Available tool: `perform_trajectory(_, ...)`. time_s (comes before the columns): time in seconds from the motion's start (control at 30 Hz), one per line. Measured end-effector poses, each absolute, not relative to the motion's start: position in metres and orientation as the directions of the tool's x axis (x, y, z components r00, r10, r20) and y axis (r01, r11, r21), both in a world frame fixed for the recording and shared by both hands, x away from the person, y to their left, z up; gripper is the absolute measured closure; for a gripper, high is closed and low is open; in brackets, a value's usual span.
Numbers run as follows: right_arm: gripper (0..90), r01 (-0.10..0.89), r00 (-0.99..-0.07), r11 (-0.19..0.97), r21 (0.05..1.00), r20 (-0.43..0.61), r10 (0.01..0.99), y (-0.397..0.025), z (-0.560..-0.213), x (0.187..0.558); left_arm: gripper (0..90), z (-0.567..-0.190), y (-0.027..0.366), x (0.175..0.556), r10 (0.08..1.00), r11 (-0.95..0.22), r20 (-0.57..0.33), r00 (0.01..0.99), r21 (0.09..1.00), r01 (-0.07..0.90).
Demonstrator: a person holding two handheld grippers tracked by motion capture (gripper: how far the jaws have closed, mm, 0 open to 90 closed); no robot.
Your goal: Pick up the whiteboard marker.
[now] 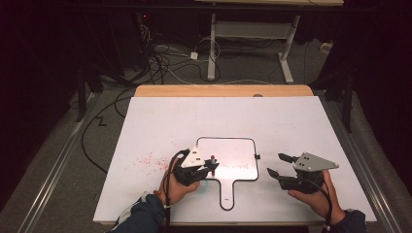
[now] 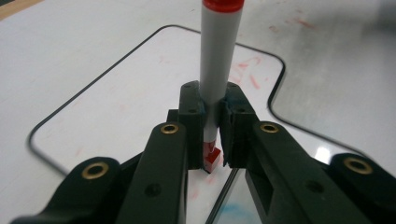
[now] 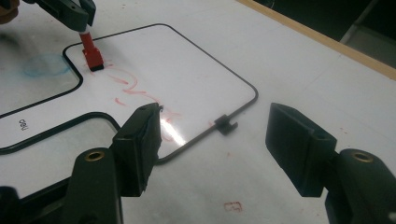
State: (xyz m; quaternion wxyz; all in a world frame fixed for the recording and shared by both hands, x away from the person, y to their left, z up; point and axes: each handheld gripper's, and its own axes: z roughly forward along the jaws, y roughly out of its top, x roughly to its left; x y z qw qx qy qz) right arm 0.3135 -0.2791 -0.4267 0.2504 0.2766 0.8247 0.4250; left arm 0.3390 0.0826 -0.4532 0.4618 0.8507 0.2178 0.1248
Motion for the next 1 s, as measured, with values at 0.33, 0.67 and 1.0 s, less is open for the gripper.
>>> perform_trajectory(0.33,35.2,0.241,-0.72,0.491,0.837,-0.185,0.669,-0.277,-0.427,0.314,78.7,-0.457,0.111,0.336,0.533,-0.442,-0.005,0.846,0.851,0.284)
perform_trajectory(0.67,33.3,0.24,-0.715,0.499,0.833,-0.196,0.671,-0.276,-0.427,0.314,78.7,-0.461,0.068,0.337,0.463,-0.426,0.009,0.886,0.879,0.214)
perform_trajectory(1.0,33.0,0.239,-0.715,0.498,0.833,-0.196,0.671,-0.278,-0.427,0.314,78.7,-0.46,0.019,0.344,0.402,-0.431,0.002,0.915,0.882,0.188)
